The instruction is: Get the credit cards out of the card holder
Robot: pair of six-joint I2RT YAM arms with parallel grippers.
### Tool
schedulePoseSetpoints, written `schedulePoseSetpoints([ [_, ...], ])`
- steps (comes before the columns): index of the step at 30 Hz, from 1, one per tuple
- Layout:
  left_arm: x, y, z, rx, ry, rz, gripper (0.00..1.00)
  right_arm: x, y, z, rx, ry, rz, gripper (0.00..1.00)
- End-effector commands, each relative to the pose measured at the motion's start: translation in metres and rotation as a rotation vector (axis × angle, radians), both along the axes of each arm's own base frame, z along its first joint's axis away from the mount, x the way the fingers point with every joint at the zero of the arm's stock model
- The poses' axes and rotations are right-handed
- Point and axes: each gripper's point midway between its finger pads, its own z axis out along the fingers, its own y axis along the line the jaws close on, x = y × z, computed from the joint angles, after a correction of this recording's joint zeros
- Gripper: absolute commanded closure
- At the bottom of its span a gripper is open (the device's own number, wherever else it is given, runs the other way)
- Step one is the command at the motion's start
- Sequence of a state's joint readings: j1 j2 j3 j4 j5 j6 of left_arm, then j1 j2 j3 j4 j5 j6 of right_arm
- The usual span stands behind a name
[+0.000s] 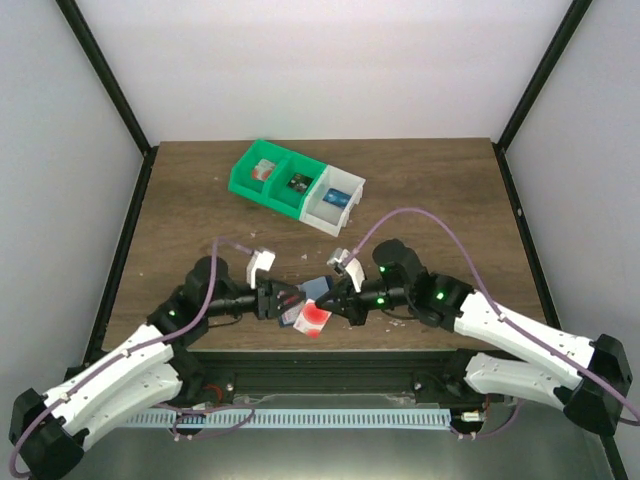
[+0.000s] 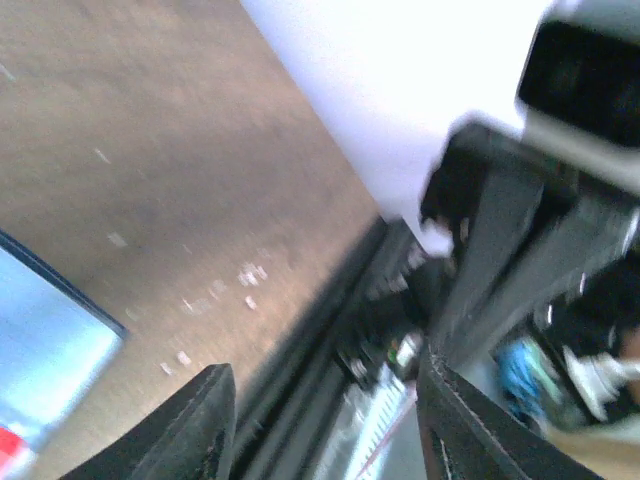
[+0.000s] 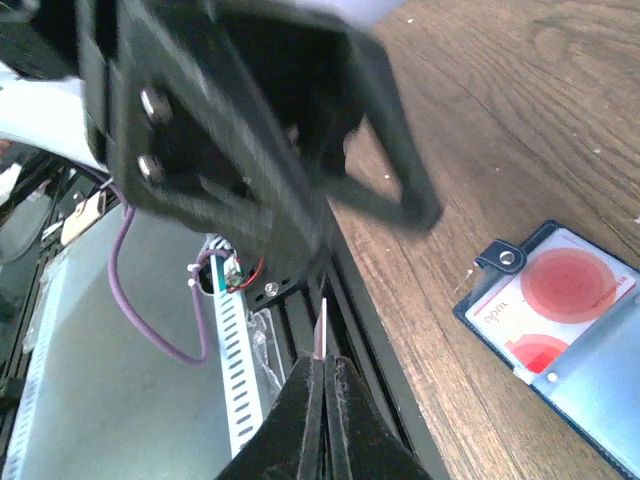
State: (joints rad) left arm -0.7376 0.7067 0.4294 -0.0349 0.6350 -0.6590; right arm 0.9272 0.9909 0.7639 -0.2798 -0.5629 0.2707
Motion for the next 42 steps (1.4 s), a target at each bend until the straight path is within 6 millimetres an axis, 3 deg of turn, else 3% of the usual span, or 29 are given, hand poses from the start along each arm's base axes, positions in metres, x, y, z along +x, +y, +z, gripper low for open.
schedulePoseSetpoints([
  [1, 0.058, 0.027, 0.023, 0.105, -0.090, 0.307, 0.40, 0.017, -0.001, 0.007, 0.028, 0.024, -0.142, 0.99],
  [3, 0.085, 0.047, 0.028, 0.148, -0.079, 0.474, 0.30, 0.027, -0.003, 0.011, 0.047, 0.025, -0.209, 0.99],
  [6, 0.125, 0.070, 0.041, 0.199, -0.081, 0.651, 0.26, 0.041, -0.007, 0.017, 0.071, 0.023, -0.308, 1.00],
  [11, 0.201, 0.113, 0.048, 0.311, -0.077, 0.884, 0.25, 0.052, -0.018, 0.036, 0.155, -0.004, -0.403, 1.00],
  [12, 0.219, 0.120, 0.042, 0.356, -0.081, 0.911, 0.26, 0.051, -0.018, 0.039, 0.167, -0.009, -0.405, 1.00],
  [15, 0.266, 0.141, 0.037, 0.432, -0.106, 0.958, 0.30, 0.052, -0.020, 0.042, 0.173, -0.014, -0.411, 0.99],
  [20, 0.344, 0.173, 0.022, 0.422, -0.099, 0.942, 0.29, 0.053, -0.023, 0.042, 0.177, 0.003, -0.435, 0.99],
  [23, 0.379, 0.185, 0.019, 0.415, -0.139, 0.946, 0.28, 0.055, -0.026, 0.042, 0.171, 0.001, -0.452, 1.00],
  [25, 0.401, 0.195, 0.006, 0.414, -0.124, 0.938, 0.26, 0.055, -0.026, 0.043, 0.166, -0.003, -0.454, 1.00],
  [30, 0.442, 0.204, -0.041, 0.350, -0.054, 0.834, 0.18, 0.060, -0.027, 0.045, 0.149, -0.016, -0.476, 1.00],
  [33, 0.459, 0.197, -0.055, 0.355, -0.073, 0.776, 0.17, 0.064, -0.028, 0.049, 0.148, -0.029, -0.495, 0.99],
  [42, 0.482, 0.196, -0.095, 0.352, -0.054, 0.760, 0.16, 0.069, -0.029, 0.051, 0.142, -0.042, -0.518, 1.00],
])
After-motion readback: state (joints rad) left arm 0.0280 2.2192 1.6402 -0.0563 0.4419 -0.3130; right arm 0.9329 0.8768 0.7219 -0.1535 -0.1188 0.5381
